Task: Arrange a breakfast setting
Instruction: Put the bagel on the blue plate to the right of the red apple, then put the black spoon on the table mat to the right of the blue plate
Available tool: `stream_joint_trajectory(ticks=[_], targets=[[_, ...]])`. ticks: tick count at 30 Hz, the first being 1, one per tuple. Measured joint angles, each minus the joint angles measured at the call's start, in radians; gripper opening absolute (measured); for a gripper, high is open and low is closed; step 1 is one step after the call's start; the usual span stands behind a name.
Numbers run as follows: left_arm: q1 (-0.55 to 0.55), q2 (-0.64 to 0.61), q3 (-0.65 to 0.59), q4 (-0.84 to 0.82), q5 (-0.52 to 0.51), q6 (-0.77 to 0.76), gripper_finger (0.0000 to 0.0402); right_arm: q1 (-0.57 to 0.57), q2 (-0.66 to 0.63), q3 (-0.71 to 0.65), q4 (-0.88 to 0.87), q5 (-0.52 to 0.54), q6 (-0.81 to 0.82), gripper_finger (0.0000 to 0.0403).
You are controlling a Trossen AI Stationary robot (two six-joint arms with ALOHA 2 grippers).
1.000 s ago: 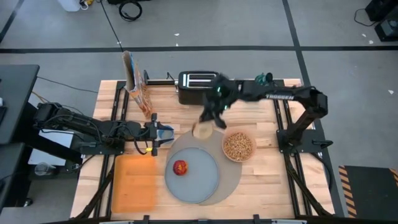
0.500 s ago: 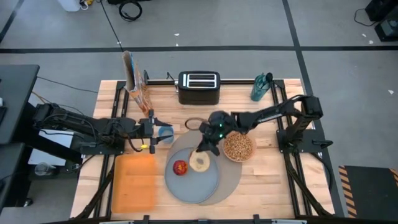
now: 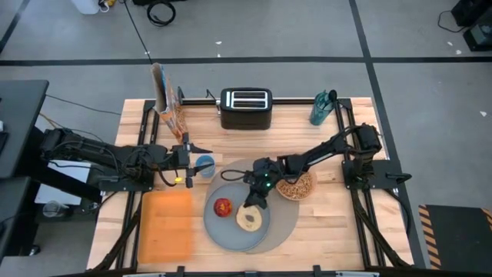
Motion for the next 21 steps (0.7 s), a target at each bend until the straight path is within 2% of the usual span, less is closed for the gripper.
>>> stream_joint_trajectory(ticks=[6,12,15,21], targets=[[-0.002,0.000,0.000,0.003,0.000,-0.010,0.0203,0.003,-0.006,0.000,-0.100,0.032,-0.047,0.0083],[-0.002,0.000,0.000,0.003,0.000,-0.012,0.0203,-0.011,-0.013,0.000,-0.121,0.035,-0.068,0.0137],[-0.002,0.000,0.000,0.002,0.000,-0.011,0.0203,-0.026,-0.060,0.000,-0.173,0.056,-0.099,0.0160],[-0.002,-0.001,0.000,0.027,0.000,-0.009,0.0203,-0.058,-0.223,0.000,-0.331,0.192,-0.228,0.0182]])
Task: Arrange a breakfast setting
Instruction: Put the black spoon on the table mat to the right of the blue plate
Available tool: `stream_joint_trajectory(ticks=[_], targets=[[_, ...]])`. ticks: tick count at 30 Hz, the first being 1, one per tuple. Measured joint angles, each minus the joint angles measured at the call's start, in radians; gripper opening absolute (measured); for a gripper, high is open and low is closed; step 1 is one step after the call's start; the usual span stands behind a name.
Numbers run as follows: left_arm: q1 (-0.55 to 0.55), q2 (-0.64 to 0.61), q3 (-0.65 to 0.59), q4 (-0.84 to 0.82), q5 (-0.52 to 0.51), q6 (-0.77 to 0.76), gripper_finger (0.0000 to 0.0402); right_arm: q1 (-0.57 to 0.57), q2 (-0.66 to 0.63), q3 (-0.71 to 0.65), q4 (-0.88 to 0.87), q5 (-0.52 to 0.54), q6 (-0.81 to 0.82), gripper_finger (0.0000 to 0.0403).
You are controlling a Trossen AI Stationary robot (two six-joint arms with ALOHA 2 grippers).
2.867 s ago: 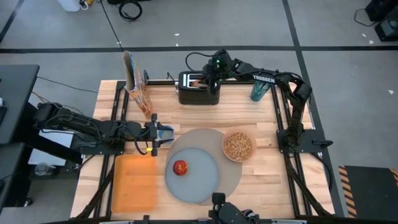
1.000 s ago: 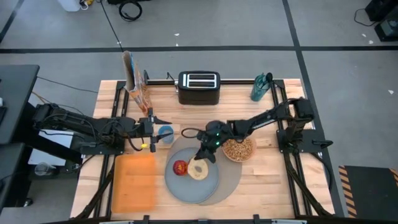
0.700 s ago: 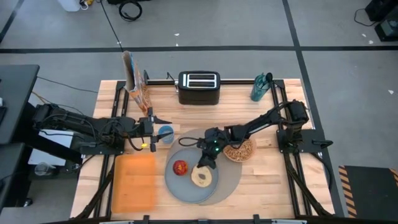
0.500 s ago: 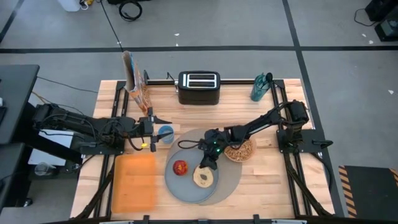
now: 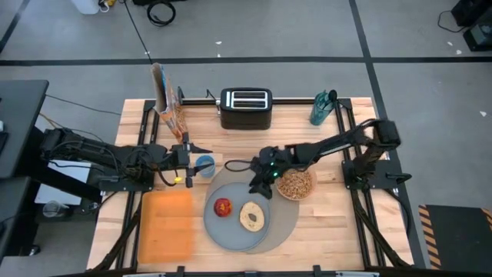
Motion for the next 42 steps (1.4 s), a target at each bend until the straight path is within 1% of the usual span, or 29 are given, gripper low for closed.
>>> stream_joint_trajectory(ticks=[3,5,7,10,12,15,18,22,25,27,30,32,36,37,40,42], targets=[[0.000,0.000,0.000,0.032,0.000,0.003,0.0203,-0.030,-0.089,0.000,-0.105,0.074,-0.086,0.0184],[0.000,0.000,0.000,0.037,0.000,0.003,0.0203,-0.060,-0.160,0.000,-0.194,0.154,-0.151,0.0184],[0.000,-0.001,0.000,0.041,0.000,0.002,0.0203,-0.090,-0.237,0.000,-0.269,0.272,-0.208,0.0184],[0.000,0.000,0.000,0.033,0.000,-0.004,0.0203,-0.136,-0.345,0.001,-0.397,0.496,-0.271,0.0184],[0.000,0.000,0.000,0.033,0.000,-0.010,0.0203,-0.184,-0.399,0.001,-0.493,0.595,-0.280,0.0184],[0.000,-0.001,0.000,0.034,0.000,-0.012,0.0203,-0.292,-0.451,0.004,-0.632,0.619,-0.285,0.0184],[0.000,-0.001,0.000,0.034,0.000,-0.013,0.0203,-0.405,-0.465,0.057,-0.799,0.712,-0.305,0.0184],[0.000,0.000,0.000,0.033,0.000,-0.016,0.0203,-0.543,-0.459,0.141,-0.944,0.825,-0.332,0.0184],[0.000,-0.001,0.000,0.030,0.001,-0.016,0.0203,-0.653,-0.433,0.177,-1.024,0.871,-0.351,0.0184],[0.000,-0.001,0.000,0.022,0.001,-0.015,0.0203,-0.726,-0.414,0.184,-1.040,0.891,-0.363,0.0183],[0.000,0.000,0.000,0.013,0.001,-0.015,0.0203,-0.788,-0.405,0.185,-1.024,0.987,-0.388,0.0181],[0.000,-0.001,0.000,0.004,0.001,-0.016,0.0203,-0.815,-0.404,0.187,-1.006,1.016,-0.396,0.0181],[0.000,0.000,0.000,-0.015,0.001,-0.017,0.0203,-0.866,-0.403,0.187,-0.984,1.015,-0.410,0.0181],[0.000,0.000,0.000,-0.015,0.001,-0.017,0.0203,-0.880,-0.403,0.187,-0.984,0.998,-0.412,0.0181],[0.000,0.000,0.000,-0.015,0.001,-0.016,0.0203,-0.933,-0.403,0.187,-0.980,0.891,-0.434,0.0180],[0.000,0.000,0.000,-0.014,0.001,-0.016,0.0203,-0.944,-0.403,0.187,-0.972,0.876,-0.435,0.0180]])
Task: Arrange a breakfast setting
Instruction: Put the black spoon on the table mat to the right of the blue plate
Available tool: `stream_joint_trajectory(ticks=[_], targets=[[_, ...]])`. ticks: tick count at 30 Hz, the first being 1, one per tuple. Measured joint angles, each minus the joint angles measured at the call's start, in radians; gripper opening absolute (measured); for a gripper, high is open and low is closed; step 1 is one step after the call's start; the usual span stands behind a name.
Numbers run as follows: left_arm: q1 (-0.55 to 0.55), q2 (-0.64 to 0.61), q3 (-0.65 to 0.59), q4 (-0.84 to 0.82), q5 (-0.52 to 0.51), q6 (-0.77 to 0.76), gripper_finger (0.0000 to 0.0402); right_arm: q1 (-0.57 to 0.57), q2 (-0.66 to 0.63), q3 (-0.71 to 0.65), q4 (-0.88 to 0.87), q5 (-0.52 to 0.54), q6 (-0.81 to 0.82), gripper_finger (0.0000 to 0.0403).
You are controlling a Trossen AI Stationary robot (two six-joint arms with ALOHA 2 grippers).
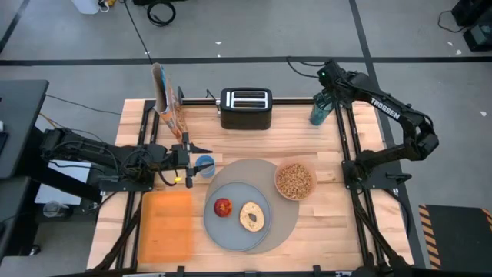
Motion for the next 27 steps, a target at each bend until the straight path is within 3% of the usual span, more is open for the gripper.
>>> stream_joint_trajectory(ticks=[8,27], targets=[[0.000,0.000,0.000,-0.002,0.000,0.000,0.0203,0.001,0.000,0.000,-0.001,-0.011,-0.001,0.0160],[-0.003,0.000,0.000,-0.006,0.000,-0.016,0.0203,0.002,0.034,-0.001,-0.047,-0.027,0.003,0.0024]])
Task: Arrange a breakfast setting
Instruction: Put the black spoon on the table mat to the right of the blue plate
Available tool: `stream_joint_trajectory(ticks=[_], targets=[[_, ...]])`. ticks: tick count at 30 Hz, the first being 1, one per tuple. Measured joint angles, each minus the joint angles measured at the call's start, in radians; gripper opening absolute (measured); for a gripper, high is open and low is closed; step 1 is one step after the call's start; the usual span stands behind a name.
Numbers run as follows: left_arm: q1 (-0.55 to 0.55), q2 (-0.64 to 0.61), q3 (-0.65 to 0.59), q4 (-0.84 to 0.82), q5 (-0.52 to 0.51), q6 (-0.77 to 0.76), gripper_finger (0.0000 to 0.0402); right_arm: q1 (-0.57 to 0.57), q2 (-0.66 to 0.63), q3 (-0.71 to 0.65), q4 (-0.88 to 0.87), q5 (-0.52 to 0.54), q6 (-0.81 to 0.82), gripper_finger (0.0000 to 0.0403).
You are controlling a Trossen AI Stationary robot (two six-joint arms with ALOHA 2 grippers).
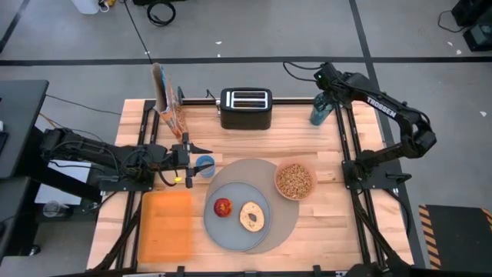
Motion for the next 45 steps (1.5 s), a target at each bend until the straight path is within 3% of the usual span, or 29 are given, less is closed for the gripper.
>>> stream_joint_trajectory(ticks=[14,24,34,37,42,45], targets=[[-0.004,0.000,0.000,0.004,0.000,-0.010,0.0203,0.026,-0.058,0.023,-0.015,-0.016,-0.016,0.0016],[-0.004,0.000,0.000,0.008,0.000,-0.025,0.0203,0.171,-0.059,0.271,-0.160,0.101,0.012,0.0017],[-0.004,0.000,0.000,0.018,0.000,-0.028,0.0203,0.312,-0.060,0.552,-0.378,0.125,0.067,0.0017],[-0.004,0.000,0.000,0.018,0.000,-0.045,0.0203,0.362,-0.060,0.605,-0.379,0.052,0.055,0.0017],[-0.004,0.000,0.000,0.017,0.000,-0.046,0.0203,0.425,-0.059,0.623,-0.315,-0.226,-0.019,0.0016],[-0.004,0.000,0.000,0.017,0.000,-0.046,0.0203,0.468,-0.039,0.619,-0.298,-0.339,-0.038,0.0016]])
